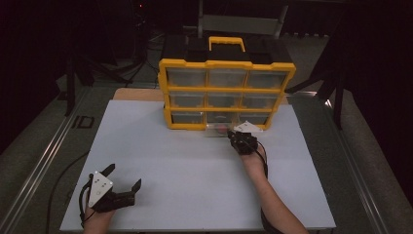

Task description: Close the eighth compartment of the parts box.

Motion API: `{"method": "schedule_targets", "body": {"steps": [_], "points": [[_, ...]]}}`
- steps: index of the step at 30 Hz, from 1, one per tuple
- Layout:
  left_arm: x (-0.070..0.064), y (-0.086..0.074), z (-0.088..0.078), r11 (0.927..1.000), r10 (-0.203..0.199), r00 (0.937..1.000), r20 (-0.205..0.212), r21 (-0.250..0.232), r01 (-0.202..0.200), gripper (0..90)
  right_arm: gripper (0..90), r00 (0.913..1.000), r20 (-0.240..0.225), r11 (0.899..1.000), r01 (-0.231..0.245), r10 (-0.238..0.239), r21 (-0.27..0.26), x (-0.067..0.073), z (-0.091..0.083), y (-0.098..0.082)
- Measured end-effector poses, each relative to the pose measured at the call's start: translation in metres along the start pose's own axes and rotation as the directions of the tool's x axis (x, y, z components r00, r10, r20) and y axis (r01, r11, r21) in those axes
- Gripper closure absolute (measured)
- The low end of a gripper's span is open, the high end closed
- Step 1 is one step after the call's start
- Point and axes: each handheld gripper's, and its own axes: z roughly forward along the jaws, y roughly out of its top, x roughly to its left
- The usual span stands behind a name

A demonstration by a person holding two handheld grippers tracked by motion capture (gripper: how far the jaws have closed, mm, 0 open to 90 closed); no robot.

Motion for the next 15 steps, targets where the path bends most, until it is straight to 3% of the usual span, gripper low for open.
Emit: {"method": "schedule_targets", "body": {"steps": [15], "points": [[0.0004, -0.0003, 0.0001, 1.0, -0.003, 1.0, 0.0, 0.001, 0.003, 0.3, 90.0, 1.0, 0.009, 1.0, -0.001, 0.001, 0.005, -0.0041, 0.0085, 0.0061]]}}
